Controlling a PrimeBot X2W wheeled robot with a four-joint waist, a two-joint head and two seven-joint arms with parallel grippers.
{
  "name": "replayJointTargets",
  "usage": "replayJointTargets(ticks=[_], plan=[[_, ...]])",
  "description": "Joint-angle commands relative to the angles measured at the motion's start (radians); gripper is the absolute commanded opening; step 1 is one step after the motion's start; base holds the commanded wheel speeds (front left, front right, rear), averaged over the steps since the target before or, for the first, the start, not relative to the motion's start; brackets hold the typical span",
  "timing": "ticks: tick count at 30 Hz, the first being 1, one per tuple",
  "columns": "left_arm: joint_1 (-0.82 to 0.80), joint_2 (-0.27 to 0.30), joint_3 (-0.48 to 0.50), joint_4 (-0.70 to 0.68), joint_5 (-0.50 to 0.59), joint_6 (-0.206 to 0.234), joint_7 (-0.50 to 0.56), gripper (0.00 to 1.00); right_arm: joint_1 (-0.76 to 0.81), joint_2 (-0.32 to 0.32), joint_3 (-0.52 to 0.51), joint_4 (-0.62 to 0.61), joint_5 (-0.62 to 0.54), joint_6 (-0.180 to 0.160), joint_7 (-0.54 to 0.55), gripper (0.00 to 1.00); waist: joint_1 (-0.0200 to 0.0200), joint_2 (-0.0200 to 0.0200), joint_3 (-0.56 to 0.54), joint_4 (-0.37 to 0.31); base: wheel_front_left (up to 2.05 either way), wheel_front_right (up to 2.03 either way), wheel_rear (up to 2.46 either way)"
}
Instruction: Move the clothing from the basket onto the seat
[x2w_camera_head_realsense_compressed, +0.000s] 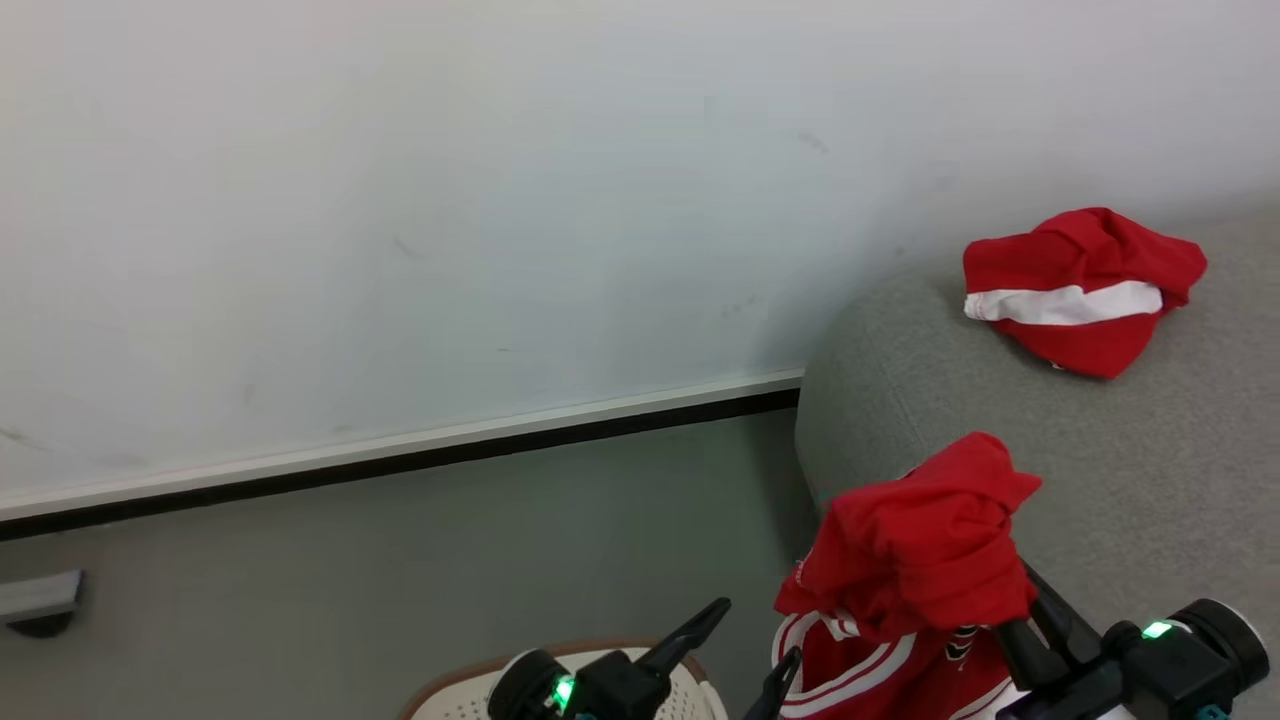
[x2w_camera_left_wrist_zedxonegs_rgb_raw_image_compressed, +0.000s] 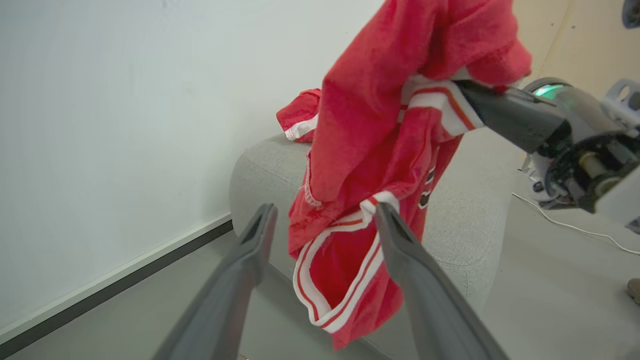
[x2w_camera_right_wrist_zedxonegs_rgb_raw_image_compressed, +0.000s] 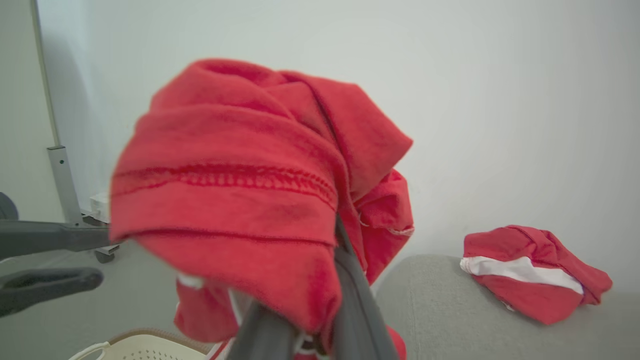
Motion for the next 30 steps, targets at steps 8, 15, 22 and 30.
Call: replayJointTargets(ticks=[8,15,22,30], plan=[[-0.038,-0.026,-0.017,0.065,-0.004,-0.004,-0.055,1.0,0.019,-0.024,-0.05,-0.028,0.001,0.001,0.0,0.0,-0.0001,-0.0001,0.028,-0.117,0.0,0.0,0.0],[-0.062,-0.042,-0.032,0.098,-0.016,-0.005,-0.072,1.0,0.031,-0.034,-0.081,-0.036,0.007,0.001,0.0,0.0,-0.0001,-0.0001,0.041,-0.168,0.0,0.0,0.0],[-0.074,-0.046,-0.039,0.118,-0.02,-0.004,-0.079,1.0,0.039,-0.03,-0.095,-0.036,0.005,0.0,0.0,0.0,-0.0001,-0.0001,0.045,-0.176,0.0,0.0,0.0],[-0.102,-0.043,-0.041,0.125,-0.016,0.002,-0.08,1.0,0.009,-0.019,-0.127,-0.023,0.0,0.0,0.0,0.0,-0.0001,-0.0001,0.096,-0.142,0.0,0.0,0.0]])
